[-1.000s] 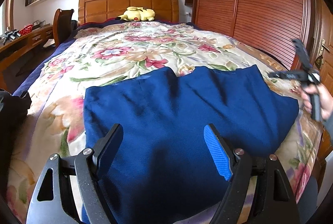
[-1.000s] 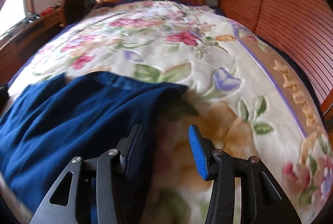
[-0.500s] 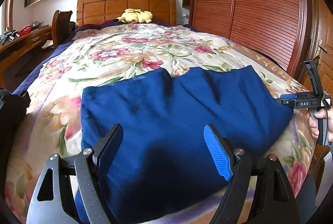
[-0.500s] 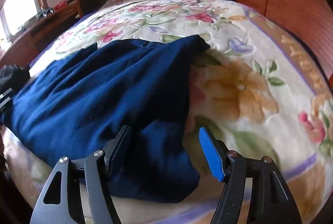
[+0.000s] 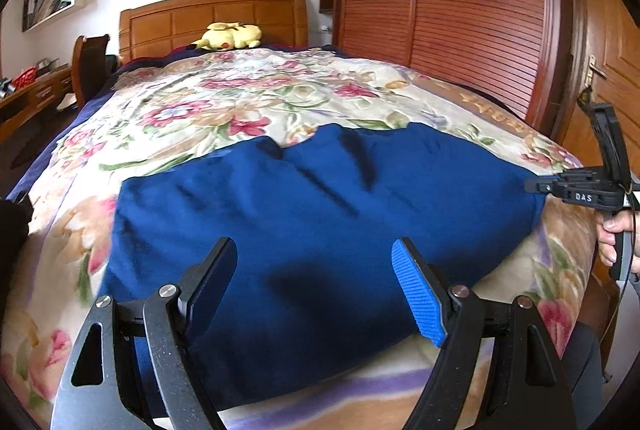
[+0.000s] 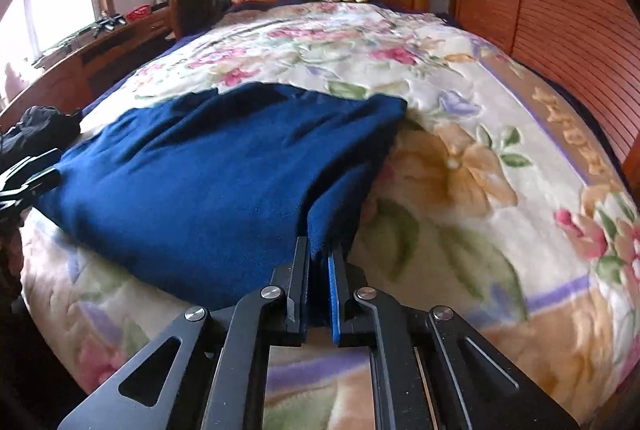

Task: Fold large clothes

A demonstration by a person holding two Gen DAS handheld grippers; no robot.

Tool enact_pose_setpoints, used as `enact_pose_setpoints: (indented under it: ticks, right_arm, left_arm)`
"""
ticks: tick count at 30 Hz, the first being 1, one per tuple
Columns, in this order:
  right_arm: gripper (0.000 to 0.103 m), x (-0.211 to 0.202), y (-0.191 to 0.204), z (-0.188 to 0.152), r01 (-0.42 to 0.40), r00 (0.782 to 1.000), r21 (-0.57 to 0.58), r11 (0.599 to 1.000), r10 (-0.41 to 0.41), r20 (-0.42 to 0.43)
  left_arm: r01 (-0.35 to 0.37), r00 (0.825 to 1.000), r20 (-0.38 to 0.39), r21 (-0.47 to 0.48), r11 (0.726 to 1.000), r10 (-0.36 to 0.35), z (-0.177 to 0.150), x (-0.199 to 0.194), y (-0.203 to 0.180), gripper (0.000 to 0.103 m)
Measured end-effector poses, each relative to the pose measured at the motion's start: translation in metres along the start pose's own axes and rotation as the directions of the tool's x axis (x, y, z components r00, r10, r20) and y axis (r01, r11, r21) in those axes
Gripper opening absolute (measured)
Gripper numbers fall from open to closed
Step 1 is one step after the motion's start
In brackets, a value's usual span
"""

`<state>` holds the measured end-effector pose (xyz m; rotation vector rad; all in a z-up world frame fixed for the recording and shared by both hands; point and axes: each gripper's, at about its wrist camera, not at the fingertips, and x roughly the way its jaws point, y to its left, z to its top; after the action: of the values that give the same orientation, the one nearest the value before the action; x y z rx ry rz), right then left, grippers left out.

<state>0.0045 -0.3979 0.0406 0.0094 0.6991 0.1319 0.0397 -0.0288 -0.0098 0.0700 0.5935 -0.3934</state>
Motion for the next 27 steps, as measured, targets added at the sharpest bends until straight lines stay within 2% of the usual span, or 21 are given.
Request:
enact_pose_setpoints:
  ticks: [1,3,8,11,13,16,22,27]
  right_arm:
    - [0.009,-0.002,0.002,0.002,0.011,1.0,0.006,1.0,-0.011,0.012]
    - [0.019,-0.006,0.005,0.002,0.05,0.998,0.025,0.998,-0.051,0.033]
    - [0.064,-0.002,0.023,-0.001,0.07,0.996,0.073,0.995,-0.074,0.053]
    - [0.07,0.001,0.028,-0.008,0.059,0.996,0.126,0.99,-0.066,0.055]
    - [0.07,0.003,0.028,-0.009,0.054,0.996,0.147,0.988,-0.063,0.056]
    - [0.071,0.002,0.033,-0.01,0.074,0.99,0.16,0.984,-0.091,0.105]
    - [0.081,0.026,0.034,-0.013,0.096,0.994,0.171,0.981,-0.103,0.029]
    - [0.085,0.034,0.036,-0.017,0.105,0.994,0.177,0.978,-0.107,0.002]
  left_arm:
    - [0.005,1.0,-0.002,0.003,1.0,-0.005,0.0,0.001,-0.002,0.081]
    - [0.02,1.0,-0.004,0.008,1.0,-0.02,0.001,0.002,-0.008,0.081]
    - [0.033,0.999,-0.035,0.041,0.999,-0.032,0.001,0.011,-0.019,0.081]
    - [0.021,0.997,-0.077,0.058,0.998,-0.016,-0.003,0.021,-0.023,0.081]
    - [0.016,0.996,-0.092,0.067,0.998,-0.01,-0.006,0.025,-0.025,0.081]
    - [0.013,0.994,-0.107,0.076,0.997,-0.005,-0.009,0.027,-0.027,0.081]
    - [0.017,0.986,-0.165,0.089,0.996,-0.002,-0.014,0.04,-0.028,0.081]
    - [0.013,0.986,-0.169,0.097,0.995,0.004,-0.016,0.042,-0.03,0.081]
